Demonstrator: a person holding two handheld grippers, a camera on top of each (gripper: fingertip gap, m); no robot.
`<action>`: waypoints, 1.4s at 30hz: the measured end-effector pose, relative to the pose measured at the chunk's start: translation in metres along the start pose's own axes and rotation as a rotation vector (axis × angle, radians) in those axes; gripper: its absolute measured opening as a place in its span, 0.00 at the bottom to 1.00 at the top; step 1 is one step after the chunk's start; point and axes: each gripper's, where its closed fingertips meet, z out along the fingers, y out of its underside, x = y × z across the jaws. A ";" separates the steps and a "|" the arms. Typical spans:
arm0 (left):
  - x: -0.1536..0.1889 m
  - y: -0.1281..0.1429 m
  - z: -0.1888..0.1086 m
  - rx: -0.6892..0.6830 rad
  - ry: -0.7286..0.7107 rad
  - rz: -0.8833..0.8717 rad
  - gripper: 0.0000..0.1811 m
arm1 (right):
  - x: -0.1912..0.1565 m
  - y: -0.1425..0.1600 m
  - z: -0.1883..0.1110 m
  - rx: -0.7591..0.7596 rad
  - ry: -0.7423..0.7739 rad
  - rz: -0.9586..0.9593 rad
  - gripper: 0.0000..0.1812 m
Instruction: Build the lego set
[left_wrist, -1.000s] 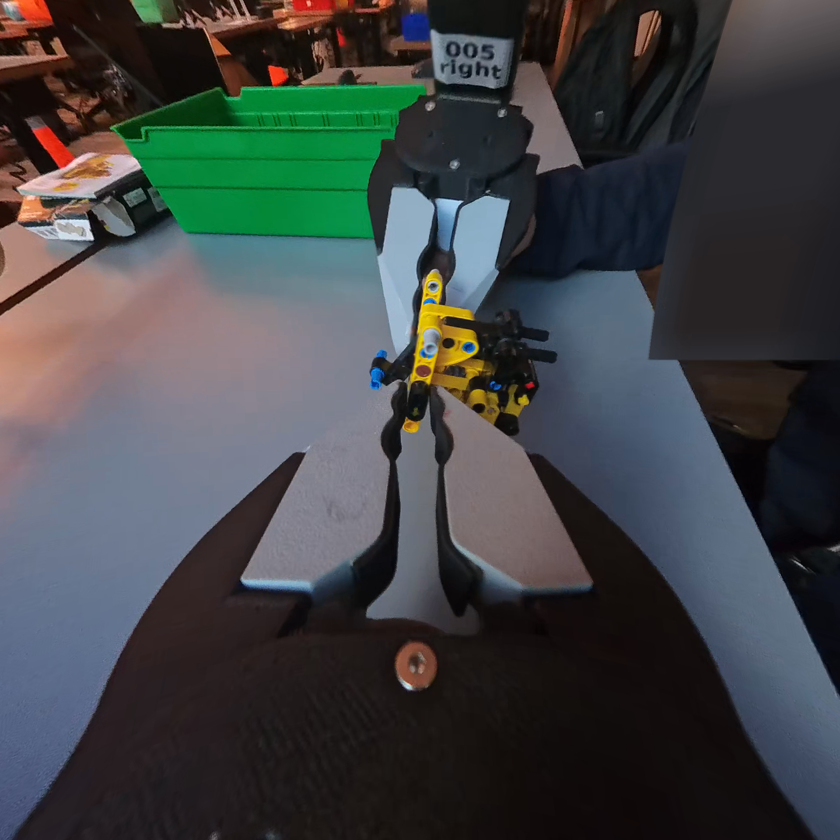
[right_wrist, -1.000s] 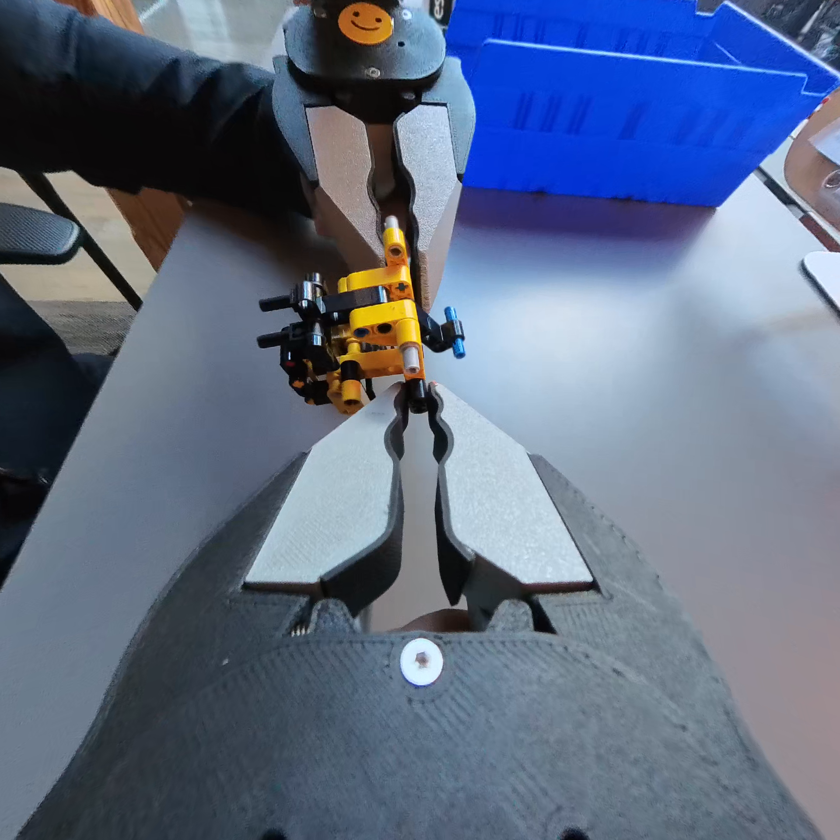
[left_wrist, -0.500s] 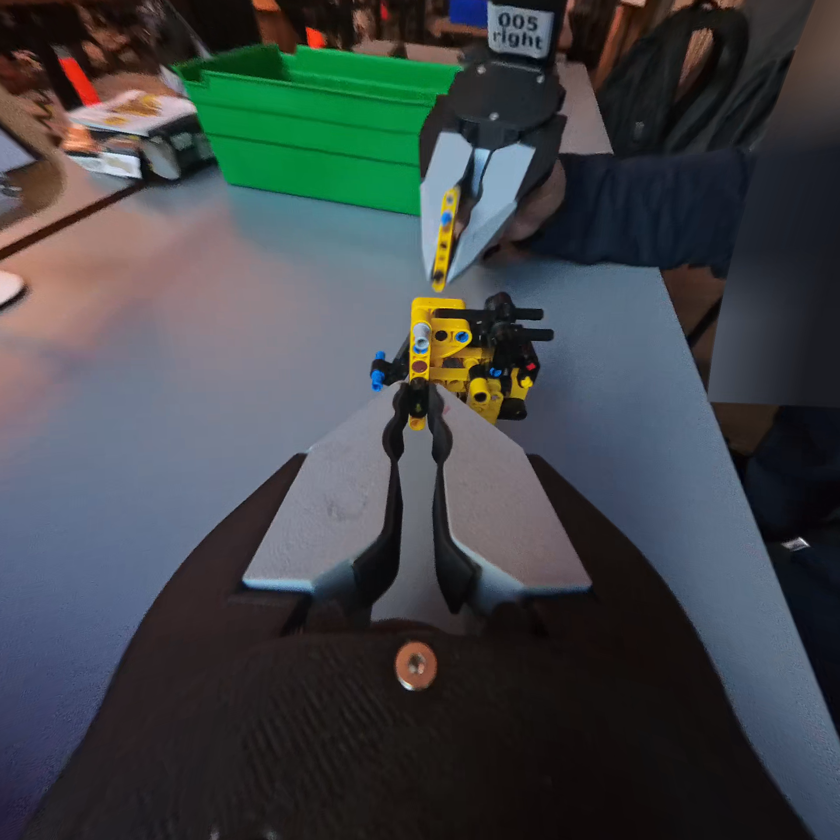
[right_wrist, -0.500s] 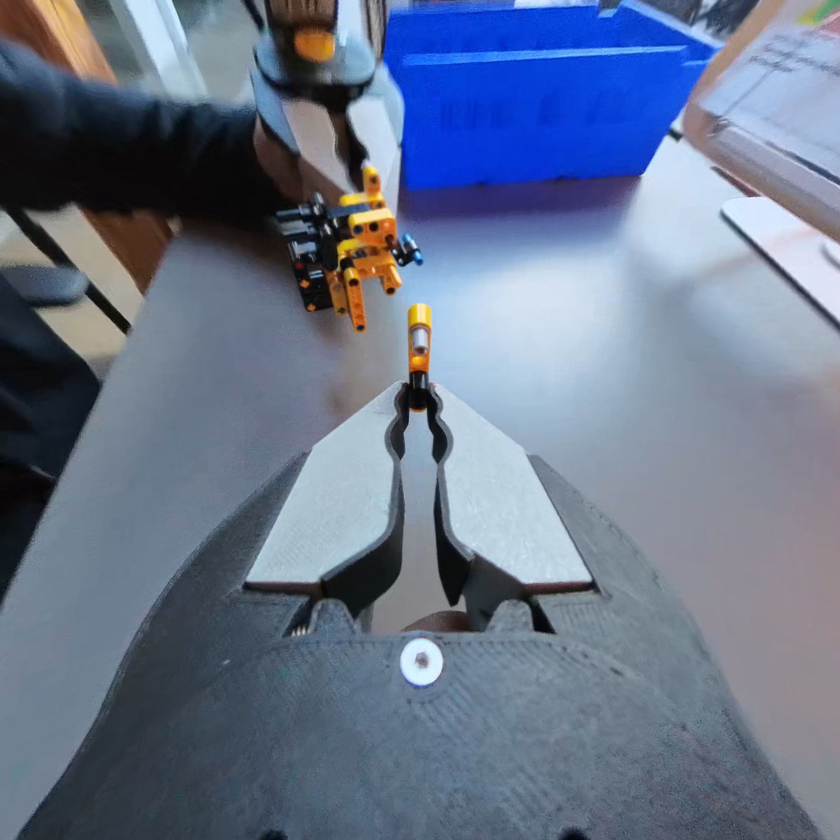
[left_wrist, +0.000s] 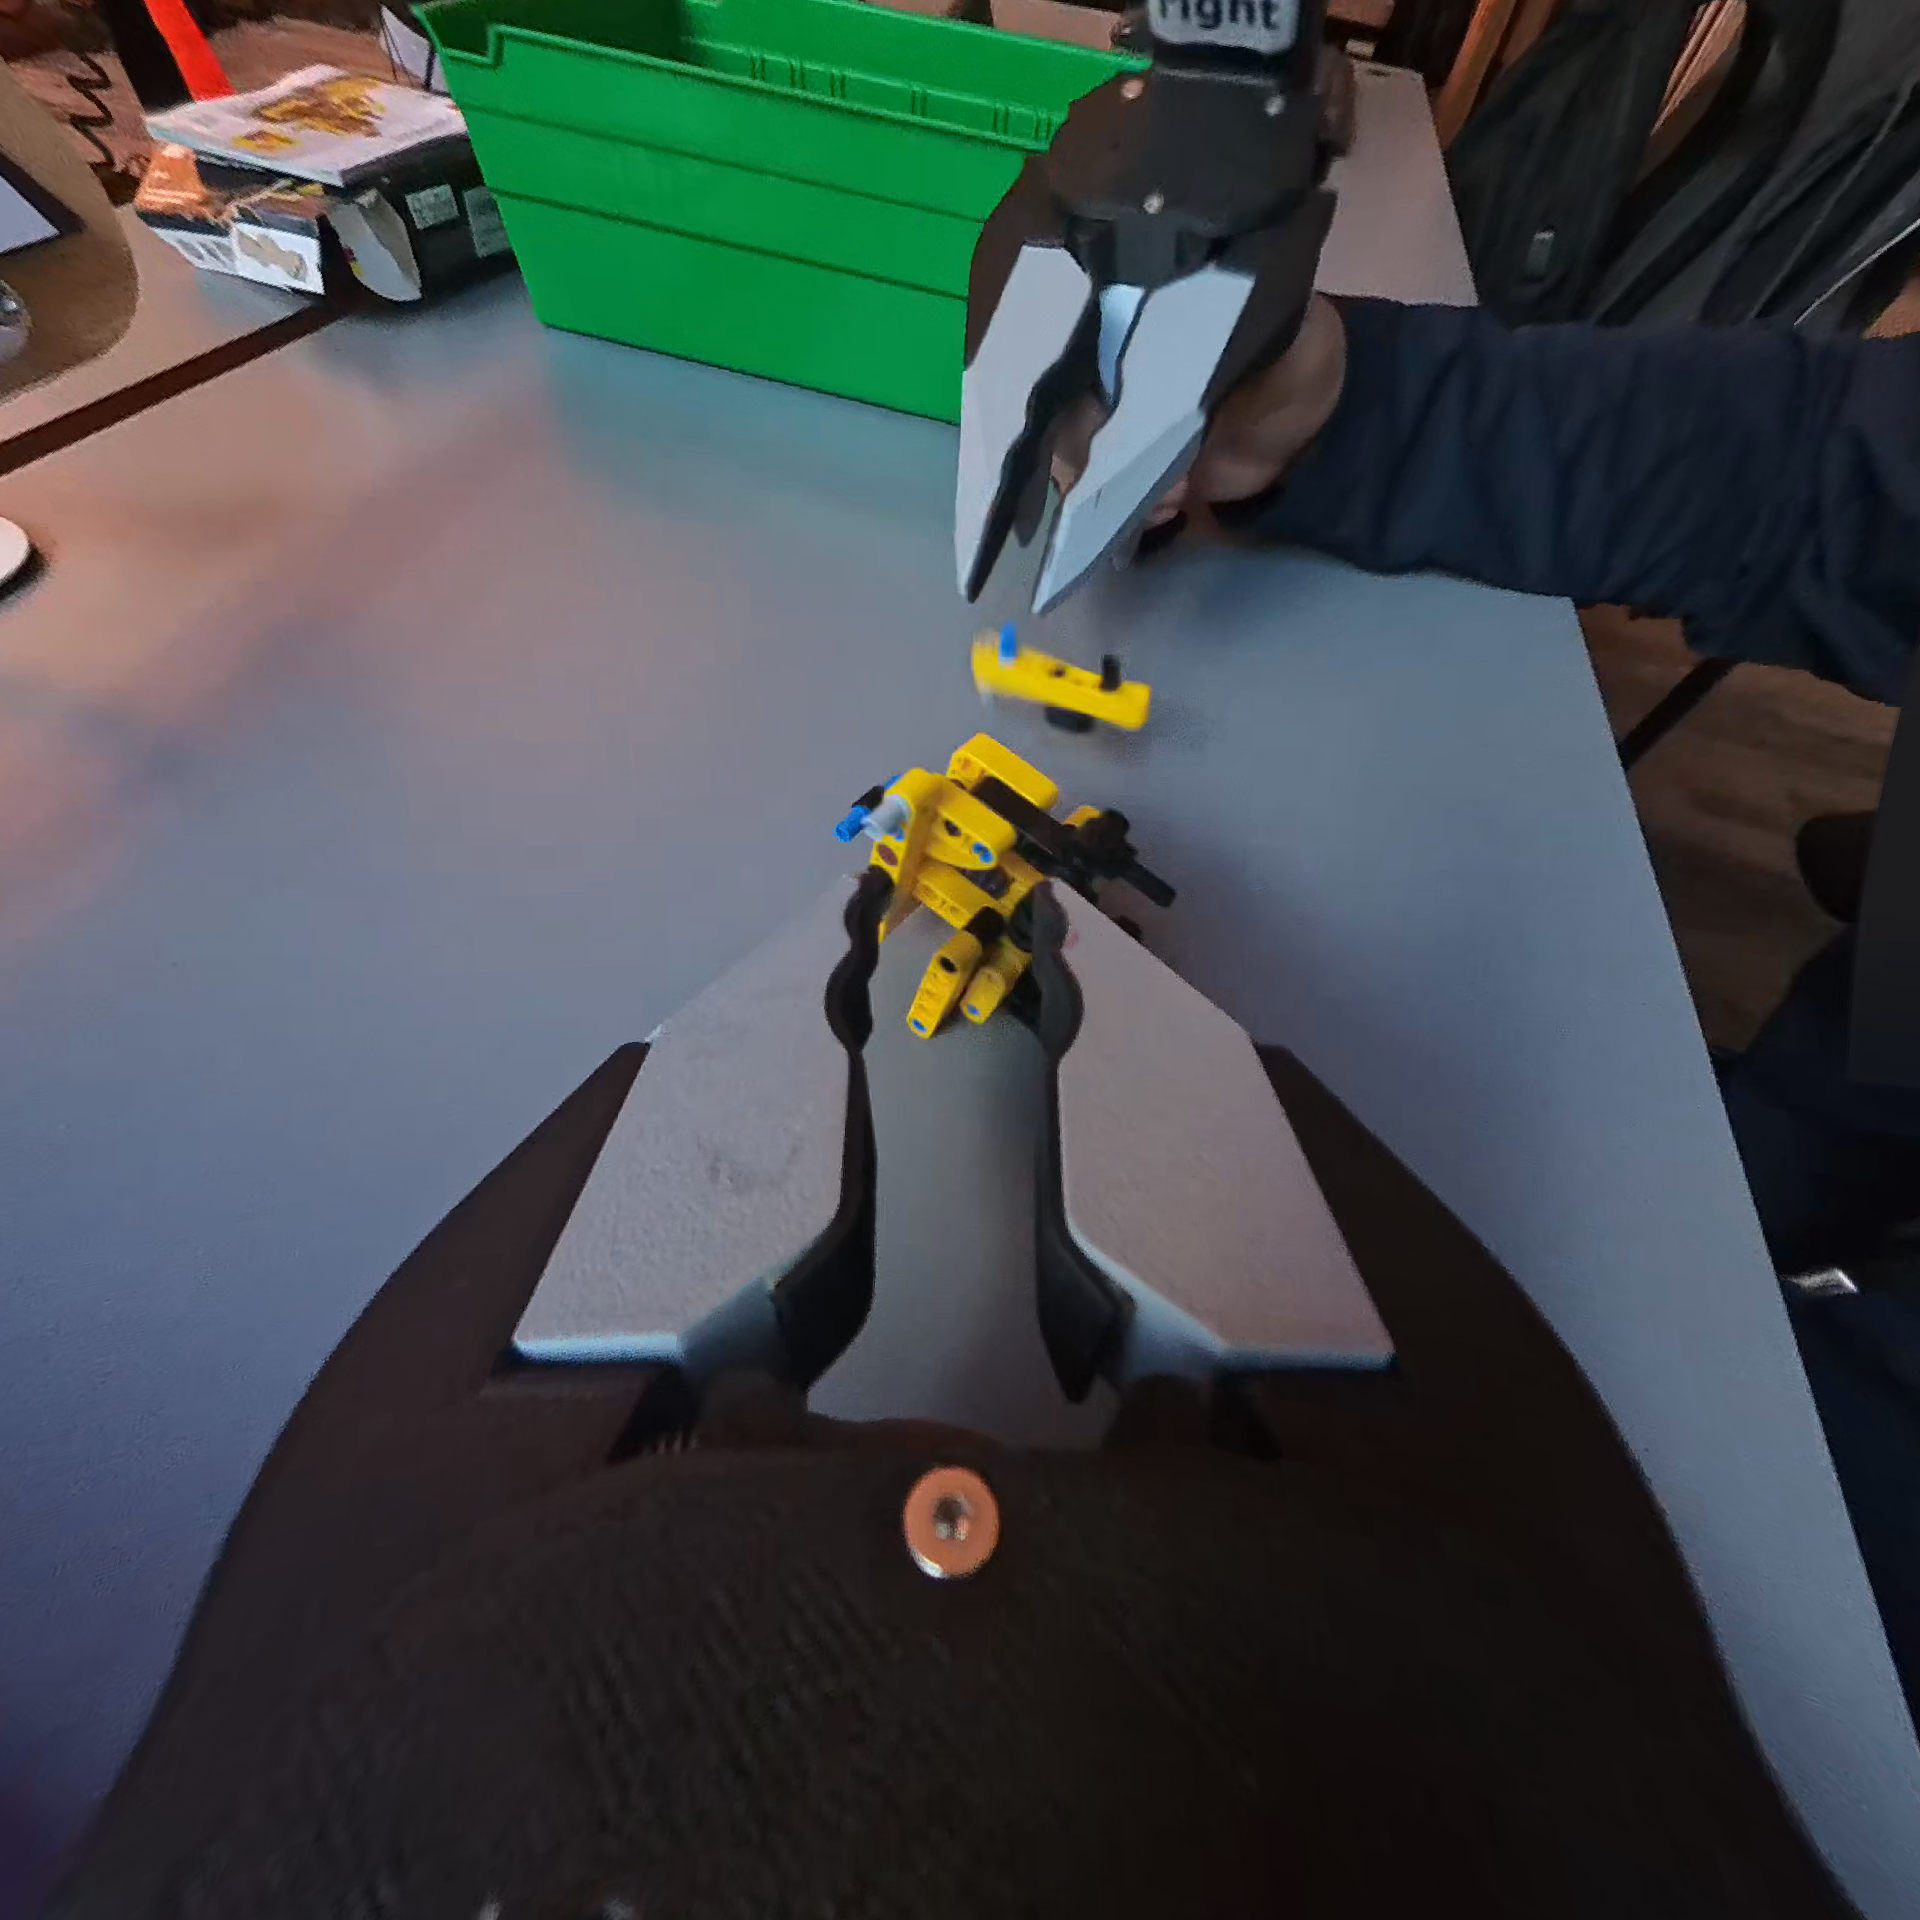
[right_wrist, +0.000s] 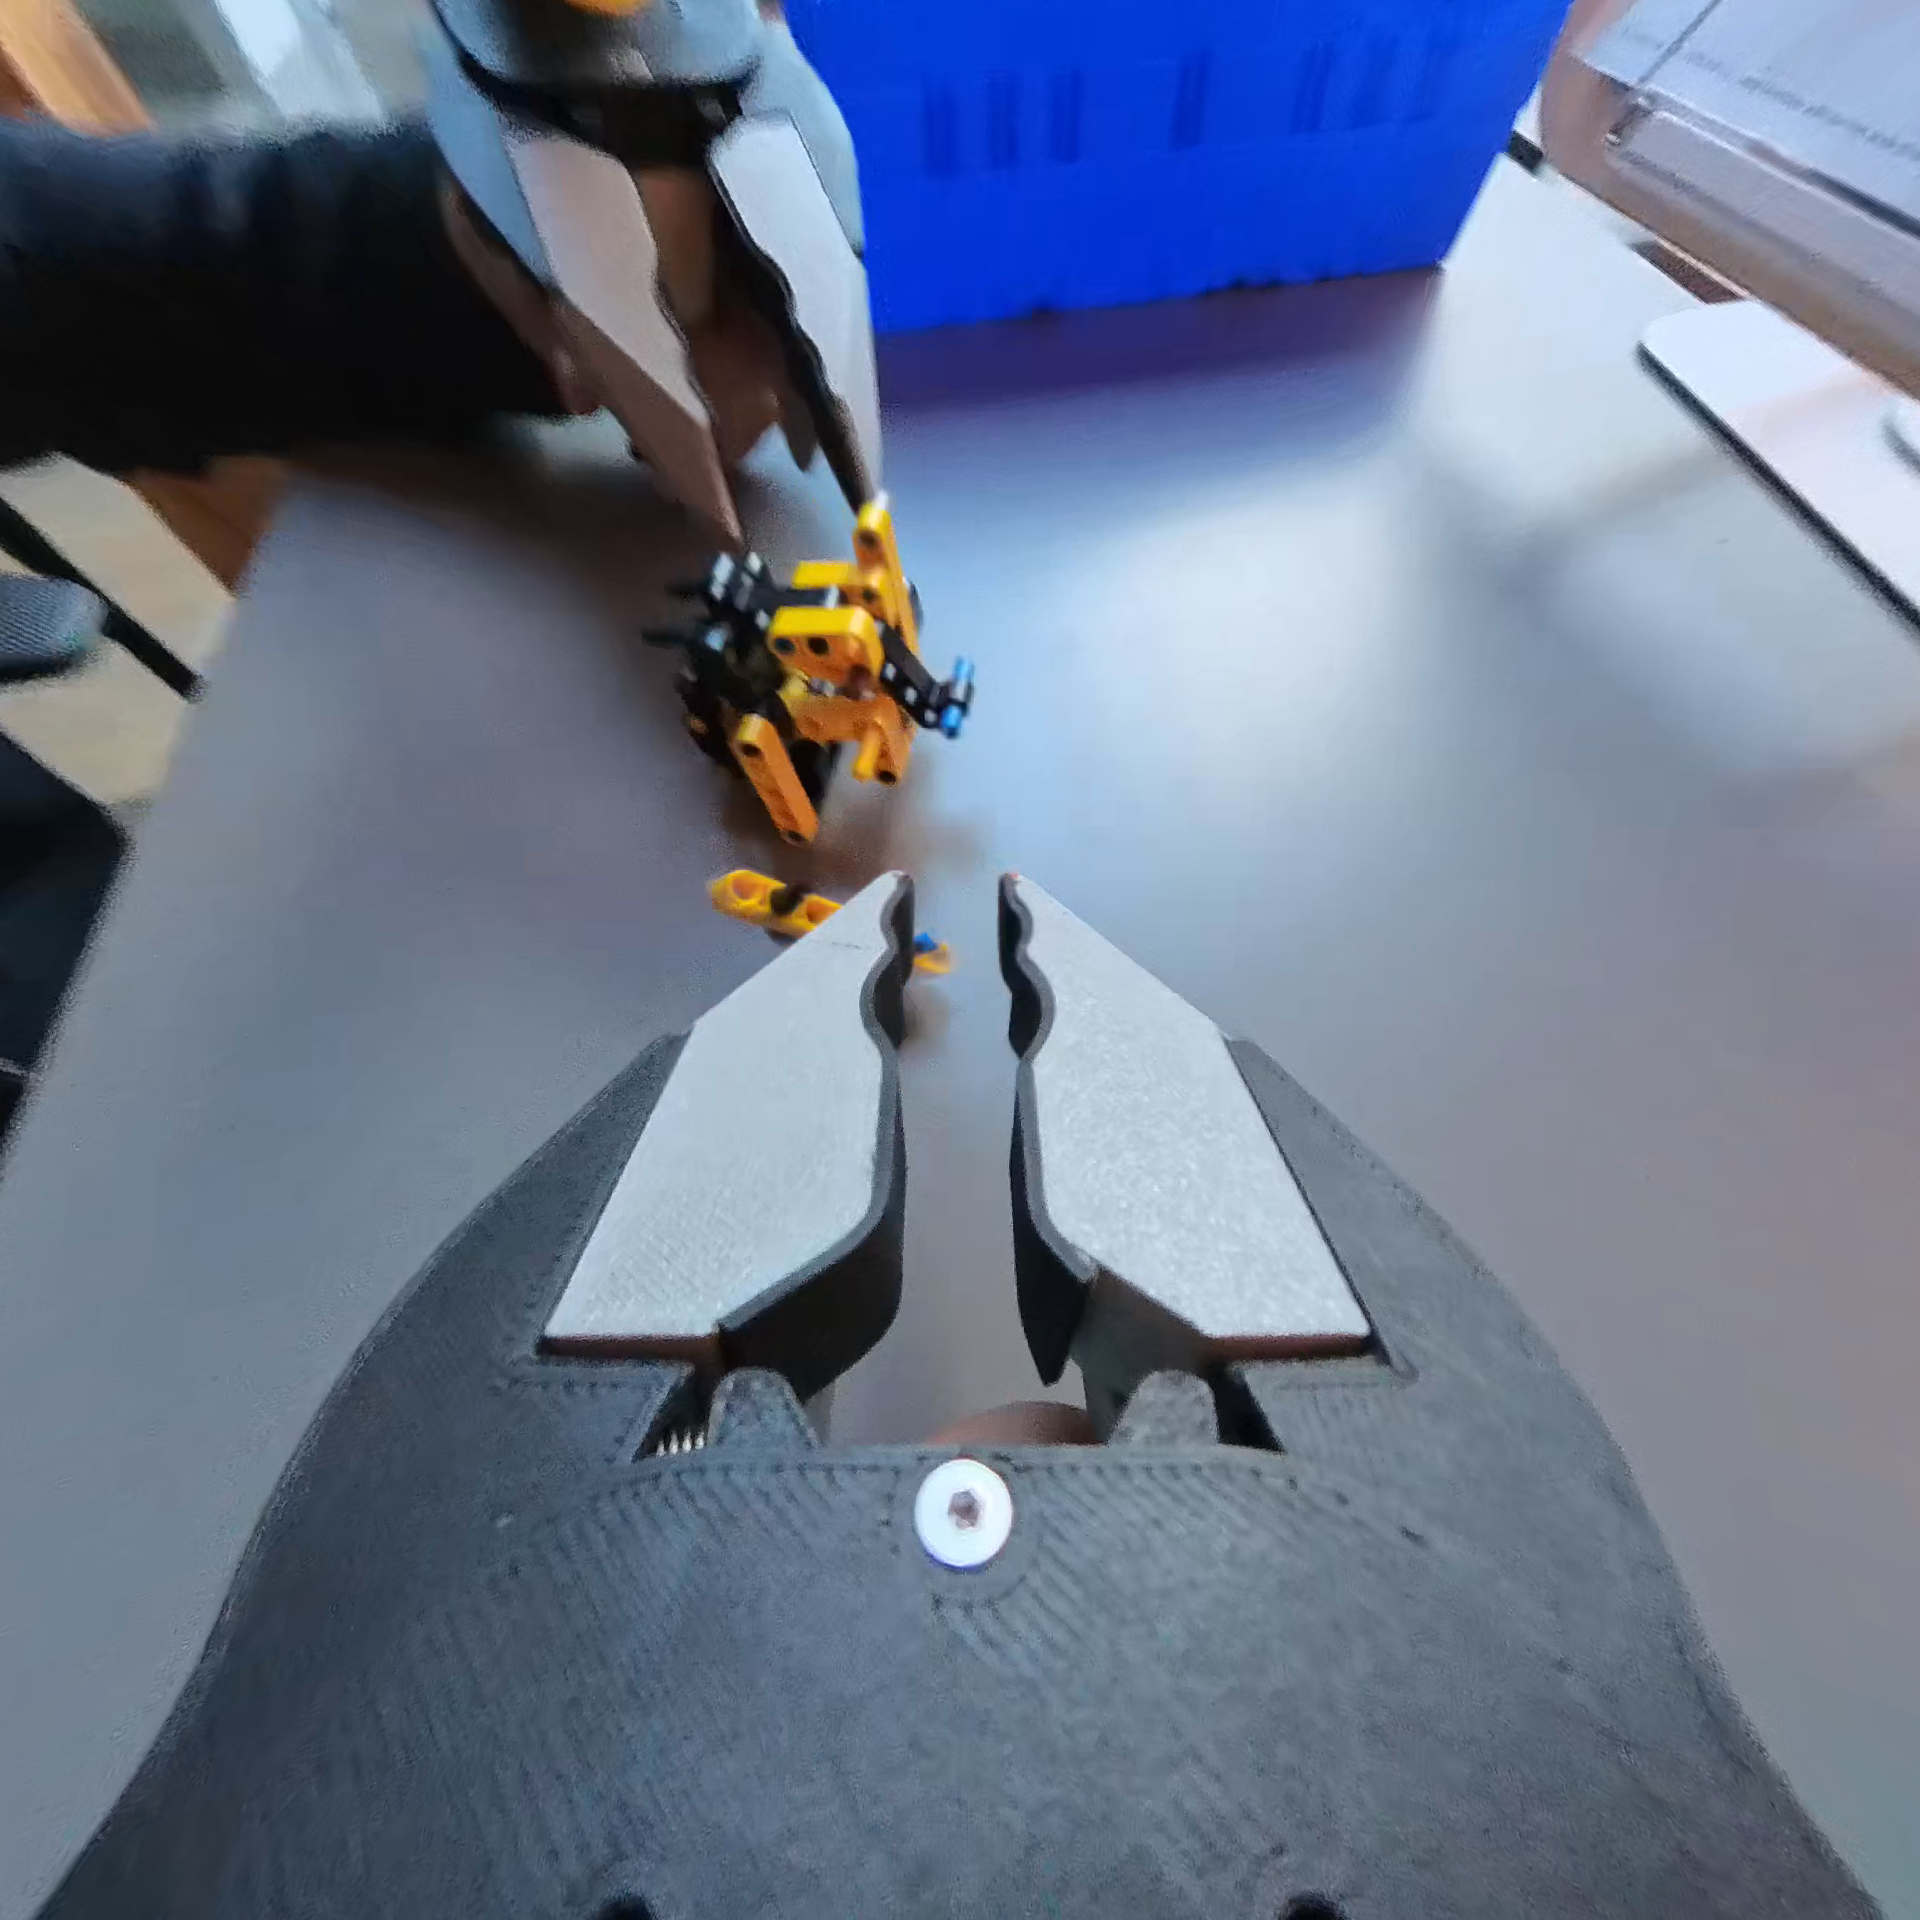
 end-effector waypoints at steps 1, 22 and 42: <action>-0.001 0.000 -0.001 0.000 0.000 -0.007 0.14 | 0.004 0.005 0.001 -0.038 0.048 -0.036 0.07; 0.010 -0.006 -0.002 0.004 -0.041 0.091 0.12 | -0.053 0.041 0.033 -0.338 -0.052 -0.108 0.17; 0.051 -0.024 0.009 0.149 0.284 -0.339 0.10 | -0.076 -0.055 0.047 0.007 0.431 -0.713 0.17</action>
